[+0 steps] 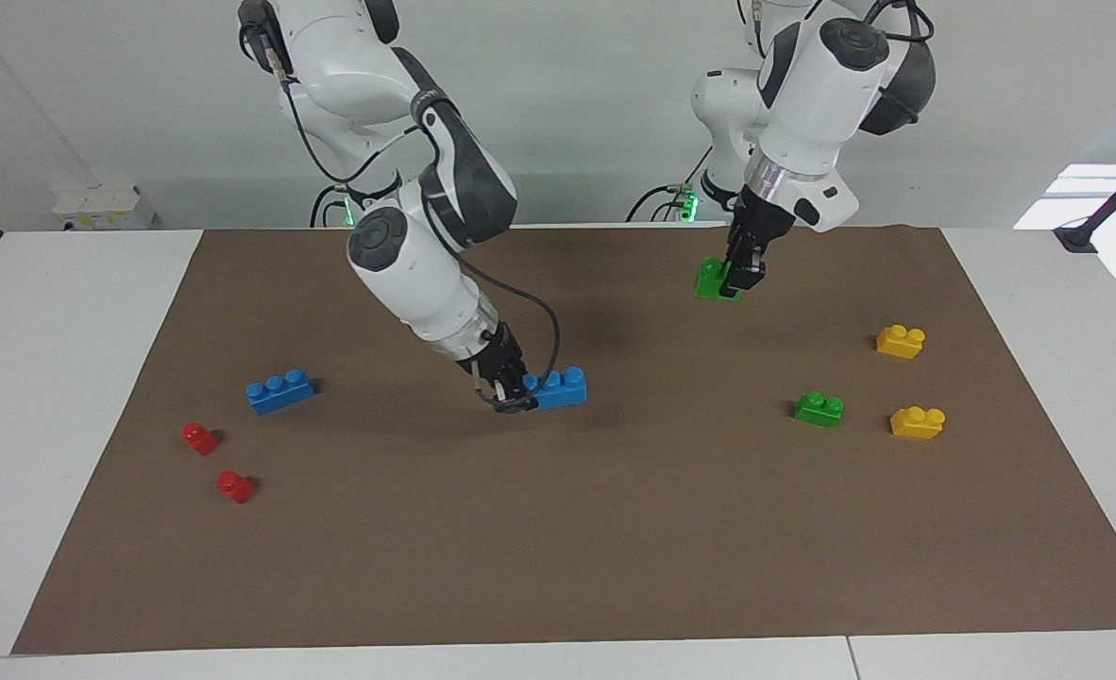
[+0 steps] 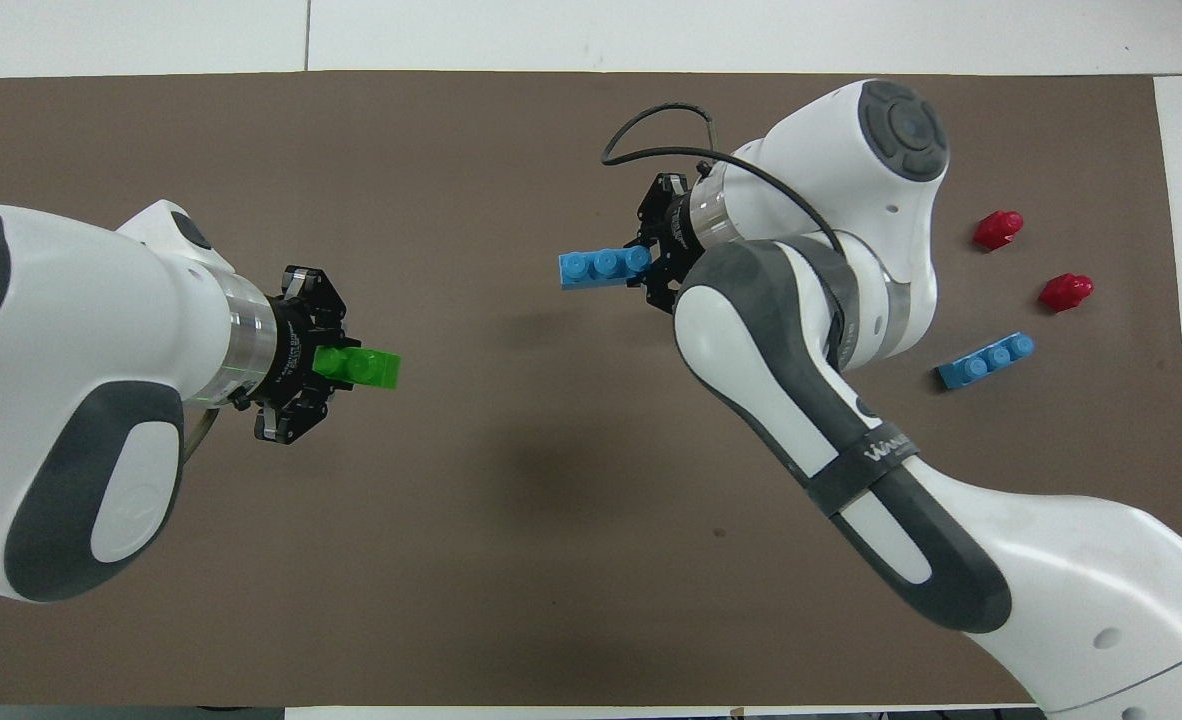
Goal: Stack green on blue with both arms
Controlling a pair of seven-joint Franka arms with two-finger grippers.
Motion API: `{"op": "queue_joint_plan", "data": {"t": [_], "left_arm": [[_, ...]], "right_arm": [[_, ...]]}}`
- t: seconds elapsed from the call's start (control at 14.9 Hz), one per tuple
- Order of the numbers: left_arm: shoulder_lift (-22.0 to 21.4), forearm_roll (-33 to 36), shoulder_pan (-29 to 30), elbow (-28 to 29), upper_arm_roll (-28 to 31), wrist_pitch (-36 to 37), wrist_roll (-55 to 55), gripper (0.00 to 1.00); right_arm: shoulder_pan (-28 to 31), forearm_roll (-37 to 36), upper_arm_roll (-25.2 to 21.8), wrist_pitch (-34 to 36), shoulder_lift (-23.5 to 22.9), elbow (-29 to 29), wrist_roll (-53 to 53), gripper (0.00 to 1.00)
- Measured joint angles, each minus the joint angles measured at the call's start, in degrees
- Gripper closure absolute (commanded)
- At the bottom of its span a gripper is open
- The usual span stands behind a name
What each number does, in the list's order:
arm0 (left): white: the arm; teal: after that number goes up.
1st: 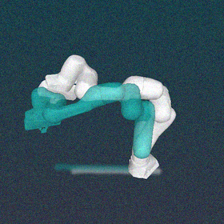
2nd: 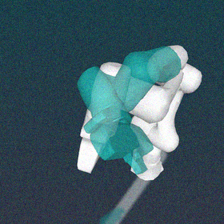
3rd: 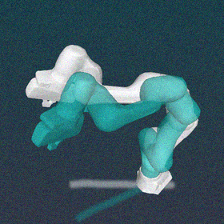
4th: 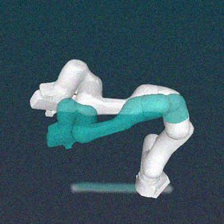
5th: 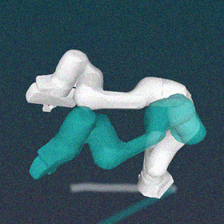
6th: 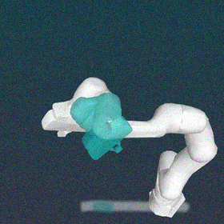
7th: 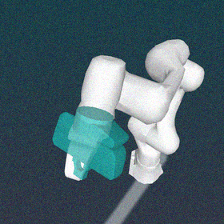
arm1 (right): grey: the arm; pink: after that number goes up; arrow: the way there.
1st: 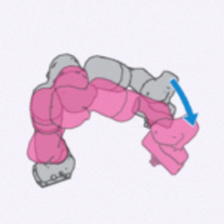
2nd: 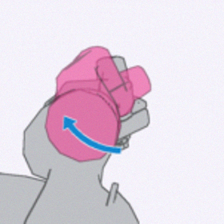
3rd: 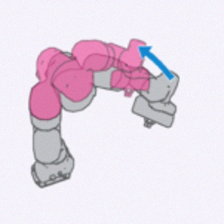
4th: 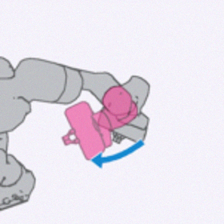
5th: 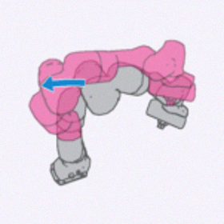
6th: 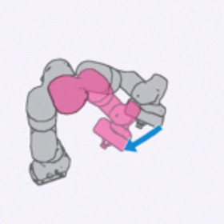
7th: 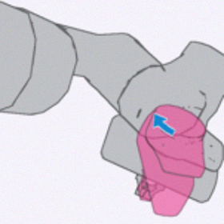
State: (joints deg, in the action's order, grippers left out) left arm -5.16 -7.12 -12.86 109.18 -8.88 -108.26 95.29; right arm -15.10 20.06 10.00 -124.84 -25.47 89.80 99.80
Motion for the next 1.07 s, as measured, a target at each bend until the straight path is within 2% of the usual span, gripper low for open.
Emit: {"op": "queue_joint_plan", "data": {"t": [0.2,0.4,0.67,1.07], "left_arm": [[2.12,0.00,-1.86,-0.17,-0.02,-1.81,5.14,1.00],[5.87,0.14,-3.61,-1.82,-0.06,-3.70,11.79,1.00],[12.79,1.22,-5.34,-6.89,-0.05,-4.45,17.34,1.00],[22.43,2.54,-5.89,-15.61,0.02,-5.32,22.15,1.00]], "right_arm": [[-1.55,0.00,-0.03,-7.40,-0.67,5.43,1.86,1.00],[-2.29,0.00,-0.05,-10.21,-1.67,7.72,4.73,1.00],[-3.32,0.00,-0.04,-11.70,-1.75,9.07,5.88,1.00],[-4.34,0.00,-0.04,-17.76,-2.20,13.23,5.89,1.00]]}}
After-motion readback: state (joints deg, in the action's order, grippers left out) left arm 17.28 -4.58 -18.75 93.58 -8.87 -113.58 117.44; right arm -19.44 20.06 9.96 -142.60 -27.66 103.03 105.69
